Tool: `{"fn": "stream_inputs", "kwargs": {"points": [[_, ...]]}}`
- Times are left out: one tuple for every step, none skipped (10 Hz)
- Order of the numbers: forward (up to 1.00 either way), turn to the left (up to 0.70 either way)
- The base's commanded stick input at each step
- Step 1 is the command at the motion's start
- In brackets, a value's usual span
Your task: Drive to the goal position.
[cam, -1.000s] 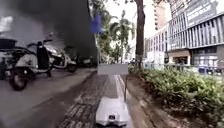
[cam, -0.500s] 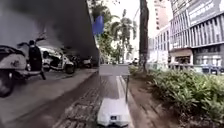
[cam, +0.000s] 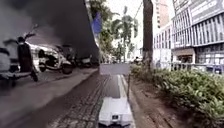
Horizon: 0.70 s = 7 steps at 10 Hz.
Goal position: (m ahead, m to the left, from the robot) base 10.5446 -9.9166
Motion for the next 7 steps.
{"fn": "stream_inputs", "kwargs": {"points": [[0.69,0.01],[0.69,0.01],[0.69,0.01],[0.69,0.01],[0.69,0.01],[0.69,0.01],[0.69,0.01]]}}
